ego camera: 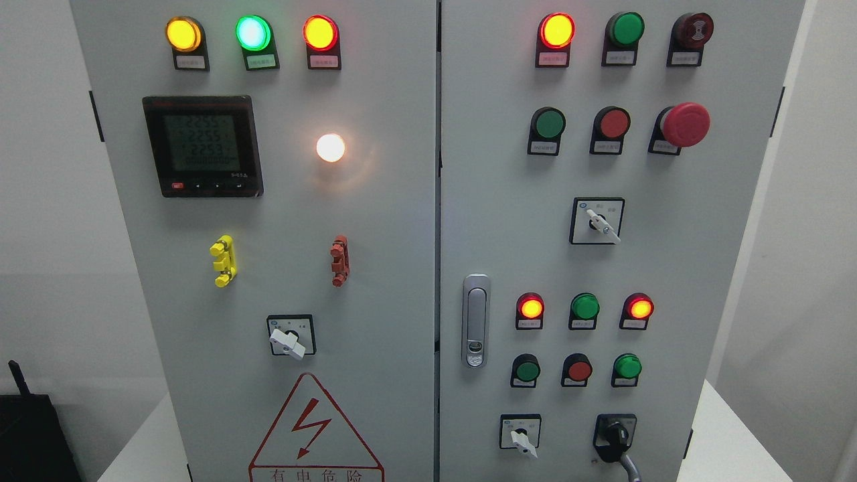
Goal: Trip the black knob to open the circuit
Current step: 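Twist the black rotary knob with the right hand fingers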
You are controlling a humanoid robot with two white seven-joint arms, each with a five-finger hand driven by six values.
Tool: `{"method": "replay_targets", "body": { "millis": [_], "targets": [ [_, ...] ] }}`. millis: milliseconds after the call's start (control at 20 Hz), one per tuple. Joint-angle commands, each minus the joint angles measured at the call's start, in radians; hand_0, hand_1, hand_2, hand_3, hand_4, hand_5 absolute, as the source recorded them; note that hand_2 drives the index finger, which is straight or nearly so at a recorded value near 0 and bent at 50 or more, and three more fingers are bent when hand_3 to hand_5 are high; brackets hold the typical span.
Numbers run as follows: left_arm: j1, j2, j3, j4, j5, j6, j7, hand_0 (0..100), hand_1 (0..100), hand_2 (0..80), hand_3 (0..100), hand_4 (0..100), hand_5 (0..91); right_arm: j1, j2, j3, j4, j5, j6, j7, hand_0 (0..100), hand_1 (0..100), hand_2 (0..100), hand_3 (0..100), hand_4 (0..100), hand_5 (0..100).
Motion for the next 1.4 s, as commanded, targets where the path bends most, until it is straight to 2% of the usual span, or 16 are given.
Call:
{"method": "replay_targets", "body": {
  "millis": [0,1353],
  "targets": [
    [-0.002,-0.002,0.001,0.000,0.002,-0.002,0.000,12,39,0.0,0,0,0.0,-0.020,0.004,0.030,-0.030,0.002,-0.009,0.018,0,9,11,100,100,100],
    [-0.004,-0.002,0.001,0.000,0.002,-0.003,0.000,12,39,0.0,0,0,0.0,-0.021,0.015,0.061,-0.039,0.002,-0.014,0.021,0,10,11,100,100,100]
  ]
}}
